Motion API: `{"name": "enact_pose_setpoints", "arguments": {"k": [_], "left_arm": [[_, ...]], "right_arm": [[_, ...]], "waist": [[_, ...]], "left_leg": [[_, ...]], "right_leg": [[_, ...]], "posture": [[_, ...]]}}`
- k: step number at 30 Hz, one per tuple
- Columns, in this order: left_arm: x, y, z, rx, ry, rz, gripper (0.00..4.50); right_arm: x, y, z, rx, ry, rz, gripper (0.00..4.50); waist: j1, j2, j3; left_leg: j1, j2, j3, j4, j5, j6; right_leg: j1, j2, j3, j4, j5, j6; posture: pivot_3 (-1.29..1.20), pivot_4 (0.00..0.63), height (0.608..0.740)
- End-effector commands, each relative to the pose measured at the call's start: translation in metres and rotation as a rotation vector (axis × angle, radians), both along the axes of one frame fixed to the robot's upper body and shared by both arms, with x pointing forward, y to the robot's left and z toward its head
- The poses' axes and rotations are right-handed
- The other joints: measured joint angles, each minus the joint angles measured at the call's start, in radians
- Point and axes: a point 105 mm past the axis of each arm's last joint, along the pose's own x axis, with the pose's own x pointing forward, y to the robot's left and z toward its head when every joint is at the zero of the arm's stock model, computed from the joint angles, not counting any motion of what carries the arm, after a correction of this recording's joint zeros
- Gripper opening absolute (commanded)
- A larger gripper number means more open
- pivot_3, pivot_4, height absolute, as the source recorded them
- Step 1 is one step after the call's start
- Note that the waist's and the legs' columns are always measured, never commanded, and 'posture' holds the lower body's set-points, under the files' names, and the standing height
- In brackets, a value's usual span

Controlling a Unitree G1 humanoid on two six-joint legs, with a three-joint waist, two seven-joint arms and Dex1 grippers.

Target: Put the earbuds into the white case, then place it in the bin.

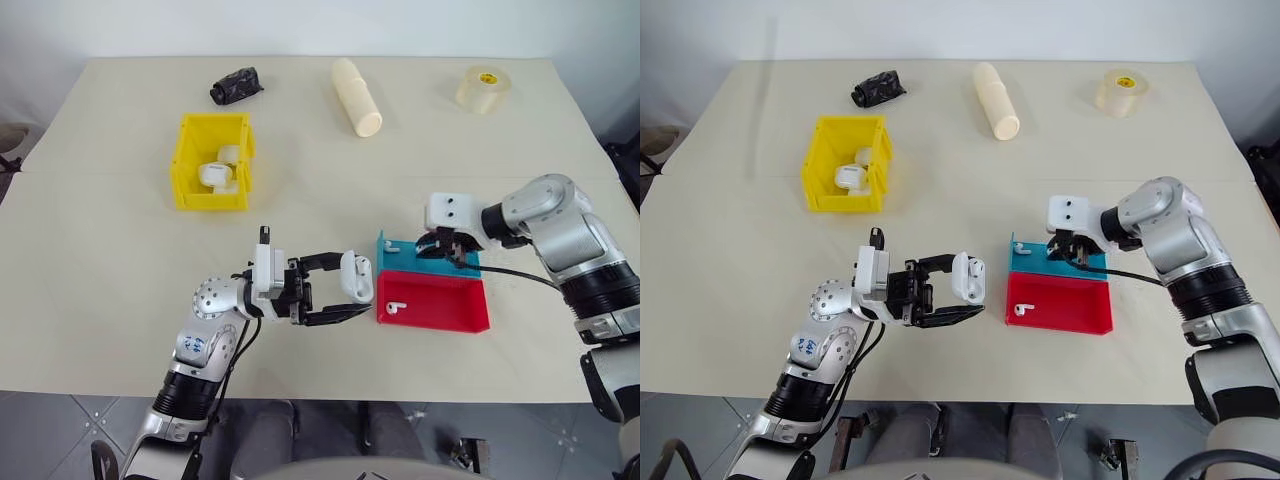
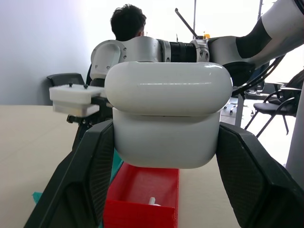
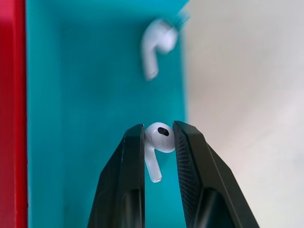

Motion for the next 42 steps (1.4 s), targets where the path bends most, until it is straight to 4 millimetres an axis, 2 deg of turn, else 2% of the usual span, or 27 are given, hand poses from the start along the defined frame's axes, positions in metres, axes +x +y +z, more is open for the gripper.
{"name": "enact_pose_setpoints", "arguments": {"k": [1,4,9,12,18,22,27,31,42], "left_arm": [[0.001,0.0,0.013,-0.028,-0.039,-0.005,2.99],[0.008,-0.001,0.014,-0.031,-0.033,0.001,2.99],[0.017,-0.004,0.017,-0.033,-0.033,0.015,2.99],[0.02,-0.006,0.018,-0.034,-0.033,0.019,2.99],[0.028,-0.008,0.027,-0.065,-0.022,0.042,2.99],[0.028,-0.011,0.03,-0.082,-0.014,0.038,2.99],[0.027,-0.014,0.033,-0.101,0.003,0.029,2.99],[0.024,-0.015,0.035,-0.111,0.013,0.017,2.99],[0.023,-0.015,0.039,-0.125,0.024,0.001,2.99]], "right_arm": [[-0.013,0.002,0.042,0.199,-0.085,0.024,0.51],[-0.034,0.009,0.054,0.399,-0.072,0.076,0.51],[-0.078,0.031,0.074,0.79,-0.019,0.18,0.51],[-0.099,0.043,0.081,0.971,0.105,0.192,0.51],[-0.118,0.063,0.088,1.267,0.211,0.148,0.51],[-0.121,0.076,0.082,1.353,0.229,0.1,0.51],[-0.121,0.081,0.073,1.39,0.237,0.068,0.51],[-0.118,0.08,0.06,1.395,0.222,0.021,0.51],[-0.115,0.081,0.042,1.394,0.182,-0.031,0.51]], "waist": [[0.001,0.0,0.0],[0.006,0.0,0.0],[0.003,0.0,0.0],[0.002,0.0,0.0],[0.003,0.0,0.0],[0.002,0.0,0.0],[0.002,0.0,0.0],[0.001,0.0,0.0],[0.0,0.0,0.0]], "left_leg": [[0.0,0.0,0.0,0.0,0.0,0.0],[0.0,0.0,-0.001,-0.001,0.0,0.0],[0.0,0.001,-0.001,0.0,0.0,0.0],[0.0,0.002,-0.001,0.001,0.0,0.0],[0.0,0.004,-0.001,0.001,0.0,0.0],[0.0,0.003,-0.001,0.0,0.0,0.0],[0.0,0.001,-0.001,0.0,0.0,0.0],[0.0,-0.001,-0.001,0.0,0.0,0.0],[0.0,-0.001,-0.001,0.0,0.0,0.0]], "right_leg": [[0.0,0.0,0.0,0.0,0.0,0.0],[0.001,0.0,-0.001,-0.001,0.0,0.0],[0.001,-0.001,-0.001,-0.001,0.0,0.0],[0.001,0.0,-0.001,0.0,0.0,0.0],[0.001,0.0,-0.001,0.0,0.0,0.0],[0.001,0.0,0.0,0.001,0.0,0.0],[0.001,0.001,0.0,0.001,0.0,0.0],[0.001,0.001,0.0,0.001,0.0,0.0],[0.001,0.001,0.0,0.001,0.0,0.0]], "posture": [[0.0,0.15,0.74],[0.0,0.15,0.74],[0.0,0.15,0.74],[0.0,0.15,0.74],[0.0,0.15,0.74],[0.0,0.15,0.74],[0.0,0.15,0.74],[0.0,0.15,0.74],[0.0,0.15,0.74]]}}
